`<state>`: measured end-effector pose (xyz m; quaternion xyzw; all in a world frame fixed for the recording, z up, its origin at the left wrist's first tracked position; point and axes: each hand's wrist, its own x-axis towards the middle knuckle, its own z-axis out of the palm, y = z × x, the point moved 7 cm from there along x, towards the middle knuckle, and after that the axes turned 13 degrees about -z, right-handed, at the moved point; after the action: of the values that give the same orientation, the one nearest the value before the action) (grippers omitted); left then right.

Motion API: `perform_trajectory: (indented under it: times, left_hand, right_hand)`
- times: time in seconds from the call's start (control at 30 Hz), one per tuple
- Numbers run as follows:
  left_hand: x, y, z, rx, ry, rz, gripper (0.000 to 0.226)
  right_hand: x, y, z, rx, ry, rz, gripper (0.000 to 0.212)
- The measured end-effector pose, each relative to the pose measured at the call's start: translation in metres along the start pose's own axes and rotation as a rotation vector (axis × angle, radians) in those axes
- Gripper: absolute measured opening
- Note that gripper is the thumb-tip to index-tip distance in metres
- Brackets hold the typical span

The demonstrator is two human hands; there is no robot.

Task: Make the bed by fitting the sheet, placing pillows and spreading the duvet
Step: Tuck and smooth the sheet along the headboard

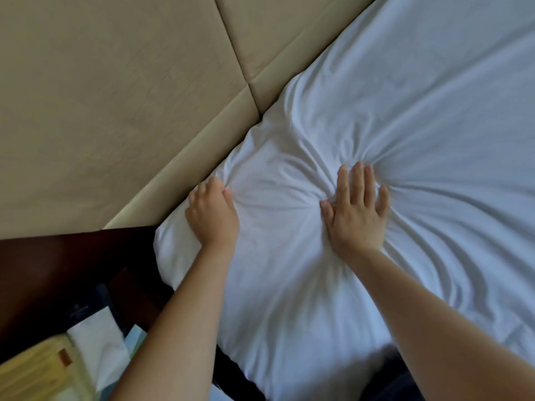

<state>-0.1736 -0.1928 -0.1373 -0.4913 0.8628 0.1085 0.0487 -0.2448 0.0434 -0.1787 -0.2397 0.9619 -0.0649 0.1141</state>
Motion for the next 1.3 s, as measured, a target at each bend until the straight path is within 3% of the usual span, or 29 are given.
perform_trajectory:
  times: [0.2, 0.43, 0.7, 0.93, 1.07, 1.17, 1.3]
  left_hand:
    - [0.002, 0.007, -0.017, 0.134, 0.017, 0.29, 0.019]
    - [0.006, -0.008, -0.032, 0.082, 0.017, 0.226, 0.023]
    - [0.009, -0.038, -0.038, 0.091, -0.062, 0.223, 0.029]
    - [-0.006, -0.064, -0.019, -0.25, -0.12, -0.054, 0.038]
    - [-0.041, -0.105, -0.007, -0.214, -0.143, -0.292, 0.06]
    - [-0.063, -0.123, -0.001, -0.159, -0.131, -0.227, 0.056]
    - [-0.074, -0.128, -0.002, -0.116, -0.173, -0.118, 0.029]
  right_hand:
    - [-0.01, -0.002, -0.021, 0.072, -0.024, -0.018, 0.068]
    - [-0.067, -0.018, -0.042, 0.229, -0.061, -0.064, 0.064]
    - [-0.135, -0.083, -0.017, 0.166, 0.001, 0.021, 0.062]
    - [-0.139, -0.09, -0.011, 0.099, 0.016, -0.007, 0.064]
    - [-0.164, -0.108, -0.004, 0.091, -0.04, -0.059, 0.067]
    - [-0.19, -0.125, 0.006, 0.104, -0.097, -0.098, 0.071]
    - [-0.203, -0.126, 0.01, 0.151, 0.019, -0.092, 0.028]
